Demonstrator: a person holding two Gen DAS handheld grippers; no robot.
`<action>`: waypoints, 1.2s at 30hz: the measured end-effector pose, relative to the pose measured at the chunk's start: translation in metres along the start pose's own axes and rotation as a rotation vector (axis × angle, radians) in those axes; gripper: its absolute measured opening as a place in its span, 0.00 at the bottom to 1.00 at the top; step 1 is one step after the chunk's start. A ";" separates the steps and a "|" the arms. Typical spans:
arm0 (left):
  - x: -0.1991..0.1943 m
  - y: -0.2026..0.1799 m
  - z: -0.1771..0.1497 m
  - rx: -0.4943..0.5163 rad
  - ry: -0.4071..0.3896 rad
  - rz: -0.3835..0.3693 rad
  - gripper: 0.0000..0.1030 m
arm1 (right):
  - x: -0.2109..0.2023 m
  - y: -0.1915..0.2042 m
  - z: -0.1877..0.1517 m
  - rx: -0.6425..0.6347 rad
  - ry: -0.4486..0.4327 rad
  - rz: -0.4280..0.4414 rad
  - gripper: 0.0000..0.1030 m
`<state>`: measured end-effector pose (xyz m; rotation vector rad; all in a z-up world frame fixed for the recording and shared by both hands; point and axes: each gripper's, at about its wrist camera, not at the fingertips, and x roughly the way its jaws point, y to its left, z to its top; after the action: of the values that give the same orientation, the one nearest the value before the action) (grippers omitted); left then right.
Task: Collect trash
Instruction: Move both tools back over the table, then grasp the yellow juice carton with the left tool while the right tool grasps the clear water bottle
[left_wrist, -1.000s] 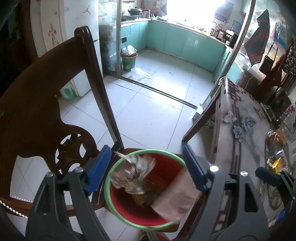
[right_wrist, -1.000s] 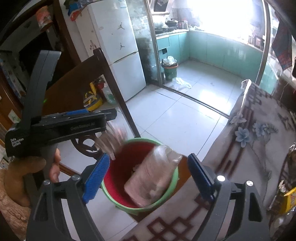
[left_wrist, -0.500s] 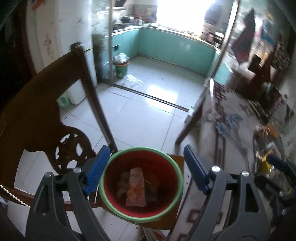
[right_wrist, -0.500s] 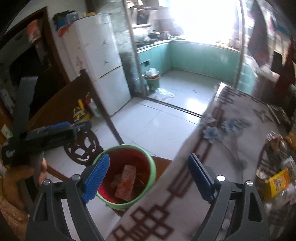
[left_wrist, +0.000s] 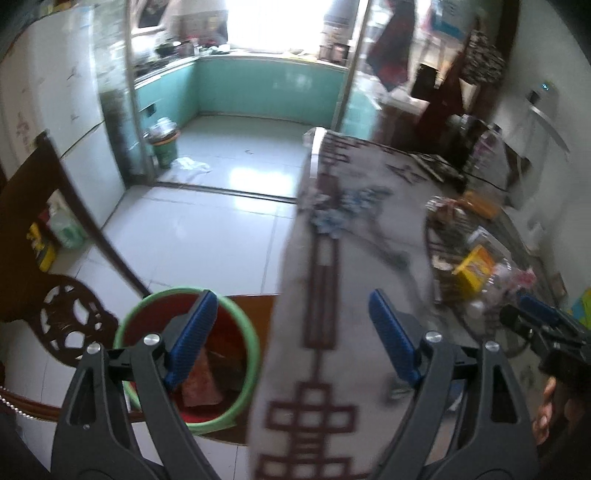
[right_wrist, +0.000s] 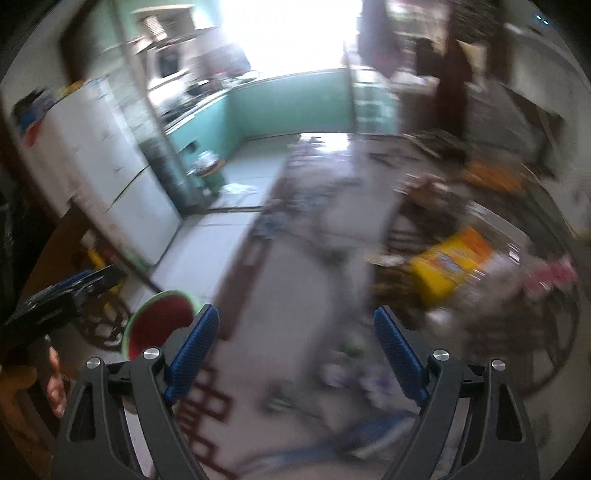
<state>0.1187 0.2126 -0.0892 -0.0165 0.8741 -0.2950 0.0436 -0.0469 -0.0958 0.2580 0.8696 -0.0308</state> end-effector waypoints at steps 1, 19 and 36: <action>0.001 -0.013 0.000 0.009 -0.001 -0.006 0.79 | -0.002 -0.013 0.000 0.021 -0.003 -0.013 0.81; 0.010 -0.175 -0.032 0.062 0.073 0.016 0.79 | 0.090 -0.231 0.018 0.572 0.191 -0.008 0.81; 0.123 -0.286 0.007 0.360 0.149 -0.130 0.82 | 0.029 -0.292 0.006 0.377 0.290 0.146 0.30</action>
<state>0.1276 -0.0943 -0.1389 0.2869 0.9585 -0.5783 0.0284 -0.3286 -0.1756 0.6915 1.1292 -0.0211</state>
